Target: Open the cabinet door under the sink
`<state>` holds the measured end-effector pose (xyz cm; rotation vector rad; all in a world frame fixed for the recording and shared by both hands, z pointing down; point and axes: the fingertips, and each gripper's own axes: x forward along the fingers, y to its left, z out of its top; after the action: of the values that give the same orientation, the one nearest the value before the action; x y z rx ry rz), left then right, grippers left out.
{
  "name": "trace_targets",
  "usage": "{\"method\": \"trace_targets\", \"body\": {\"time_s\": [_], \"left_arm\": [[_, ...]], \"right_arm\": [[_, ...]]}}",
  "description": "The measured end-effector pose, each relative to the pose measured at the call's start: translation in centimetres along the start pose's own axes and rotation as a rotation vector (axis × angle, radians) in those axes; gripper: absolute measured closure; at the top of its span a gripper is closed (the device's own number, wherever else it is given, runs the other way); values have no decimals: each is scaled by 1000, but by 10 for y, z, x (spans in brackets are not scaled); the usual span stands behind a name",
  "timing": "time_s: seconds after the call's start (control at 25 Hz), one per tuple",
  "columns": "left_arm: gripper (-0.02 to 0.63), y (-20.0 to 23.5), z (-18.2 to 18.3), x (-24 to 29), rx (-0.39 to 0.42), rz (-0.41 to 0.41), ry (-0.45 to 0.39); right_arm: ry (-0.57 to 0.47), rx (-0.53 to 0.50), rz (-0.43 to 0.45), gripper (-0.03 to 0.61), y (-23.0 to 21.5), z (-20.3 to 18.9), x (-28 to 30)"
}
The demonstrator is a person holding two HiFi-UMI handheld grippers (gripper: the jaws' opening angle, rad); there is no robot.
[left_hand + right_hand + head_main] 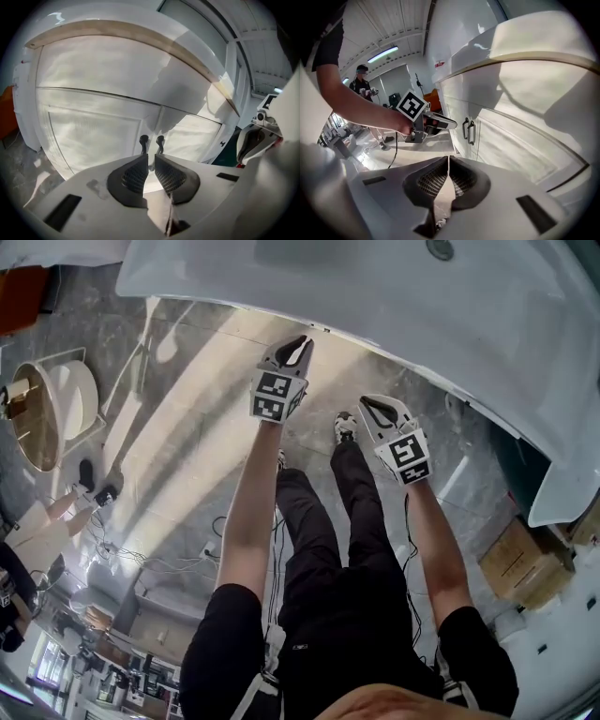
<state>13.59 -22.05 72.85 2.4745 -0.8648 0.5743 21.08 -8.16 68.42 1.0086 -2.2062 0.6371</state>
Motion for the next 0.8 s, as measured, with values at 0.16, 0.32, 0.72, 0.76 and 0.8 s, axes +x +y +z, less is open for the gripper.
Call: {"method": "trace_targets", "body": {"time_s": [0.16,0.32,0.72,0.76,0.8], "left_arm": [[525,16,6,22,13,51,-8],[505,16,7,43,24,46,17],[555,20,5,51,22,155,24],[557,20,3,50,24,160,24],[558,20,0,48,27,166,22]], "right_arm": [[20,19,-14,512,-16,-12,1],[36,22,-11,512,-23,-19,7],[44,5,36,512,-7,-20,15],[49,3,43,512,-3,-21,16],[54,0,49,512,1,-23,17]]}}
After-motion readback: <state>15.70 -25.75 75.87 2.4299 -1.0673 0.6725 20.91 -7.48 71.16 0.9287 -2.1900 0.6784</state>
